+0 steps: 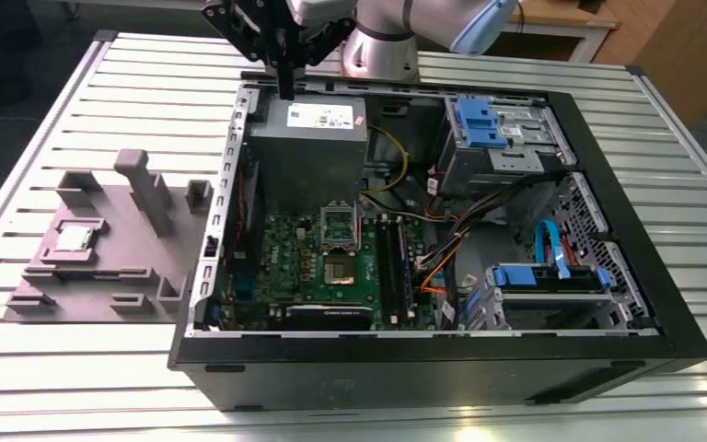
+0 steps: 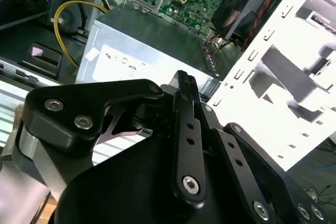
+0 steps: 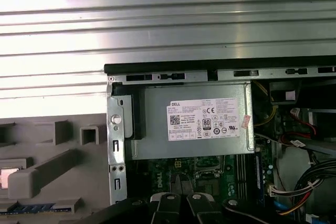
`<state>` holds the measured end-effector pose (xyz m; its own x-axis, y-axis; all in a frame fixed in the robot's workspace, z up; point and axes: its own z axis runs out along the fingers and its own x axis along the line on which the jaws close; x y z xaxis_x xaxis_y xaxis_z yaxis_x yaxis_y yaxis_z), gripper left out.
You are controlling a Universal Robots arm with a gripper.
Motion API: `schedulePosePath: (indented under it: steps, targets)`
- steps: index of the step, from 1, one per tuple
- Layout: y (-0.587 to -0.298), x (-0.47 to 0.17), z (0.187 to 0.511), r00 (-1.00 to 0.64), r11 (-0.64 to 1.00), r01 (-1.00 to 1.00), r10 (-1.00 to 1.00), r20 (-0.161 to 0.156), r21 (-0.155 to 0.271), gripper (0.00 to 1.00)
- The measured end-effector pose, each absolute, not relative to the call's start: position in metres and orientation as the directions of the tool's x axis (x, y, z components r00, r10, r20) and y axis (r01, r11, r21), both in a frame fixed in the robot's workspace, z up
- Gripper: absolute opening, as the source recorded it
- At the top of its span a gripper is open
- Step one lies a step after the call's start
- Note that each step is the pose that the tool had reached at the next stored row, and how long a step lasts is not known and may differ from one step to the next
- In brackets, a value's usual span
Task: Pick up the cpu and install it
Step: 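Reach for the cpu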
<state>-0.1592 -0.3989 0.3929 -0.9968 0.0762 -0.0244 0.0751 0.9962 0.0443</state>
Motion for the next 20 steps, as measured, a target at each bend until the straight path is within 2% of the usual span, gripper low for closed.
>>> schedulePosePath:
  steps: [20]
  targets:
    - [-0.399, -0.207, 0.392, -0.997, 0.996, 0.075, 0.076, -0.024, 0.044, 0.1]
